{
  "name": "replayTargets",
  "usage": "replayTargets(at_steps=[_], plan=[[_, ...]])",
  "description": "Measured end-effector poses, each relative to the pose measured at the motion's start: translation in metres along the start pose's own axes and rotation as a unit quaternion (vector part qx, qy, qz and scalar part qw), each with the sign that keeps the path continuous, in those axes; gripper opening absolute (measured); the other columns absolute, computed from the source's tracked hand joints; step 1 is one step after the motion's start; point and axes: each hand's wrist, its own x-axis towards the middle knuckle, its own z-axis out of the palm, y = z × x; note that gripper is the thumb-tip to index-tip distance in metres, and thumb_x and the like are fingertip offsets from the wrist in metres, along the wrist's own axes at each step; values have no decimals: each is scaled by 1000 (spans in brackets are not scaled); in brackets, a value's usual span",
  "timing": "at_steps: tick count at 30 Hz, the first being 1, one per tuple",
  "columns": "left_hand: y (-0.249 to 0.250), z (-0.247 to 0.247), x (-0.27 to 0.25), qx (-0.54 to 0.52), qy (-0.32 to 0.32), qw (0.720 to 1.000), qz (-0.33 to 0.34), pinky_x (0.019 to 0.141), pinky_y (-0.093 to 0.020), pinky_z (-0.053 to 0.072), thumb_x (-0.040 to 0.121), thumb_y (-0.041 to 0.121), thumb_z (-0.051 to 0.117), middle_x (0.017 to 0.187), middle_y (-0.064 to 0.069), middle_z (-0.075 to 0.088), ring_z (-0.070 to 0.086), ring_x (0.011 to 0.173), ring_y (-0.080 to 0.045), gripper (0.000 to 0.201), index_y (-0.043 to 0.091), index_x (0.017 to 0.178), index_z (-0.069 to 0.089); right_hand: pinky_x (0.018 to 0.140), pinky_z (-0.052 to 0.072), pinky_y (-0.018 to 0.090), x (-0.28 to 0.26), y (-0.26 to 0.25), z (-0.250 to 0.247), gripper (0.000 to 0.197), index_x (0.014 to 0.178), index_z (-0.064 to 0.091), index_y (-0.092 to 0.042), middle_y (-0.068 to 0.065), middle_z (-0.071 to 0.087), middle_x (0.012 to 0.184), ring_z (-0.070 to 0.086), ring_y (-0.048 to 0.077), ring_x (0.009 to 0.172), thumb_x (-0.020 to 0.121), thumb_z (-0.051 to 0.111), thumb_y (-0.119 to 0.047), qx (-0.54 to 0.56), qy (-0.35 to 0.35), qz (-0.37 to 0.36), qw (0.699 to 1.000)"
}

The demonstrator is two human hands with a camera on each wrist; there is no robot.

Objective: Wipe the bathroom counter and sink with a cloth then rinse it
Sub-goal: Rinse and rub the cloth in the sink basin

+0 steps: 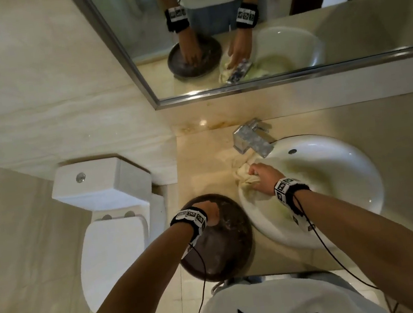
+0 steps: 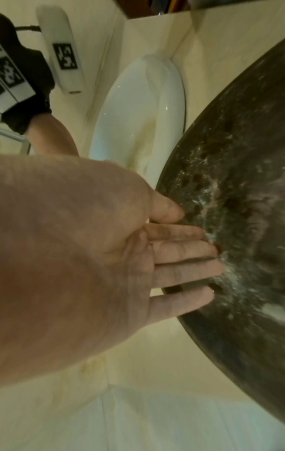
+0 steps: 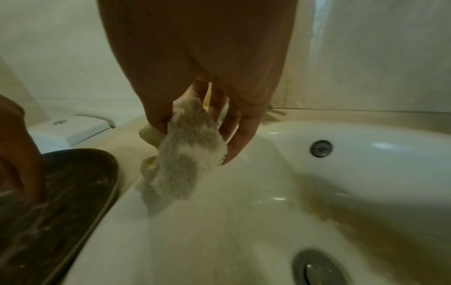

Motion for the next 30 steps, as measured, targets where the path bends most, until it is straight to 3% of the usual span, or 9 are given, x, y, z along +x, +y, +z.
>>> replayTargets(at_steps=[4,6,10,13,18,20,23,26,30], plan=[[29,-29,-4,-10,61,998,-11,83,-43,54,93,25,46,108,-11,67,65,95,-34,22,12,98,63,83,49,32,-26,37,-29,22,97,55,-33,-3,62,108,61,24,99,80,68,-38,-12,6,11,1000],[49,-44,-9,-9,109,994,-17,78,-39,52,95,21,45,99,-11,65,65,90,-33,19,10,91,60,82,48,30,-38,57,-44,19,98,58,-29,0,64,109,62,25,98,81,68,-29,-6,17,20,1000],[85,-73,-7,-33,221,975,-24,82,-39,52,97,25,42,108,-10,65,63,96,-33,26,17,114,61,80,46,29,-58,98,-72,22,95,56,-26,1,62,109,61,24,96,82,72,-18,32,41,44,998],[113,-92,-2,-59,295,953,-17,71,-35,49,97,30,40,106,-9,67,63,91,-31,27,21,115,59,73,42,27,-66,126,-87,26,94,55,-27,-3,61,101,61,20,90,81,77,-23,82,58,57,993],[154,-128,-12,-74,488,869,19,56,-28,35,96,28,52,89,-8,65,63,73,-30,16,13,95,58,71,45,28,-81,153,-102,30,97,55,-20,-7,58,91,56,12,80,81,81,-25,136,78,58,986],[159,-142,-8,-58,542,838,35,53,-29,41,91,23,59,96,-11,66,64,78,-31,19,10,104,61,70,46,29,-85,160,-101,29,94,54,-20,-3,60,95,58,16,83,81,80,-22,127,65,55,988],[156,-157,4,-45,513,857,15,73,-41,52,84,21,63,116,-15,61,60,101,-36,49,11,131,55,59,39,24,-88,171,-95,26,87,49,-21,-1,57,92,55,19,80,81,73,-13,100,42,35,993],[147,-167,20,-51,438,897,-16,100,-45,43,90,30,56,142,-10,51,47,128,-34,58,20,146,42,56,36,24,-86,175,-90,21,84,42,-21,-1,52,83,50,19,76,86,59,-10,63,28,26,997],[141,-175,37,-32,338,939,-45,93,-39,48,97,37,43,134,-7,58,56,118,-29,38,21,128,58,65,41,31,-77,176,-89,20,86,38,-23,2,48,82,46,19,76,88,52,-10,38,4,36,999]])
